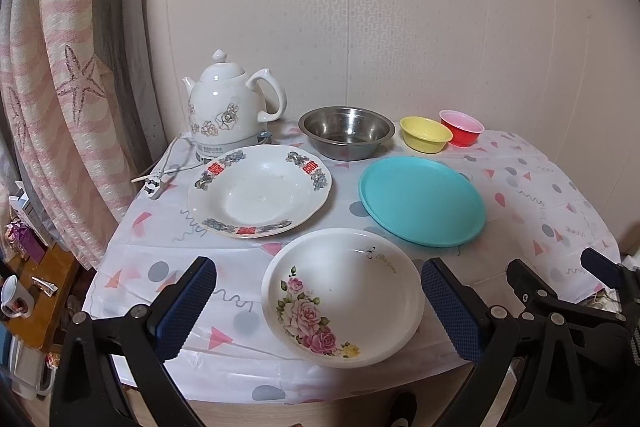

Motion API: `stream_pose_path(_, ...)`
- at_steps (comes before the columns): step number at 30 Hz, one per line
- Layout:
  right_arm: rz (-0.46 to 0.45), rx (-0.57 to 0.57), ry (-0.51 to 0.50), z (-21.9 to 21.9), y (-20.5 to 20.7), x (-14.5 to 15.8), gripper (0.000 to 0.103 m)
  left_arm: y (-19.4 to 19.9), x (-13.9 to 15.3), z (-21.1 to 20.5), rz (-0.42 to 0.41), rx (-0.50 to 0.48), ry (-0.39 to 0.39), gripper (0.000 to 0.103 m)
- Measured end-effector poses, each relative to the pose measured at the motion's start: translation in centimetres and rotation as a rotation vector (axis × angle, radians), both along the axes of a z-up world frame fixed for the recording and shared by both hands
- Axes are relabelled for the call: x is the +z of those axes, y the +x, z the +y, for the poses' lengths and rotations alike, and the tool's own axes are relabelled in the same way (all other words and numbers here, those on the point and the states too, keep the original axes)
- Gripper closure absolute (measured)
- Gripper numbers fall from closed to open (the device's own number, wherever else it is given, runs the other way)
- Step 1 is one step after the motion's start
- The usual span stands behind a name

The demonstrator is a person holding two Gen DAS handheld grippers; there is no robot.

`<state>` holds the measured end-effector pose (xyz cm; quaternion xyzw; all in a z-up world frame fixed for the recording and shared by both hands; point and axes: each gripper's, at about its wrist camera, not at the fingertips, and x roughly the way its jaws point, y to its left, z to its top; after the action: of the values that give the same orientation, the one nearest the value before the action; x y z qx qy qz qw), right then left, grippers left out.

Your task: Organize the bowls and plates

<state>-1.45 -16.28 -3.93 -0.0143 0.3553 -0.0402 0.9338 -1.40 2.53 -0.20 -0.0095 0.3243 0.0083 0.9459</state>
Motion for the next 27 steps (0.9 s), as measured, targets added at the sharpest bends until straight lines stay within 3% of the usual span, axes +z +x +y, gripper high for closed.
stream_pose_path(19, 0.02, 0.002, 0.008, 0.0, 0.6, -0.5, 0.001, 0.7, -0.3, -0.1, 0.017, -0.008, -0.01, 0.0)
stream_pose_path(22, 0.038, 0.013, 0.047, -0.5, 0.8, -0.7, 0.001, 1.1, -0.7, 0.1, 0.036, -0.027, -0.043, 0.0)
stream_pose_path(25, 0.062, 0.024, 0.105, -1.3, 1.2, -1.0, 0.001, 1.6, -1.1, 0.9, 0.056, -0.061, -0.137, 0.0)
stream_pose_path(27, 0.078, 0.035, 0.139, -1.7, 1.3, -1.2, 0.001, 2.0, -1.3, 1.1, 0.08, -0.051, -0.146, 0.0)
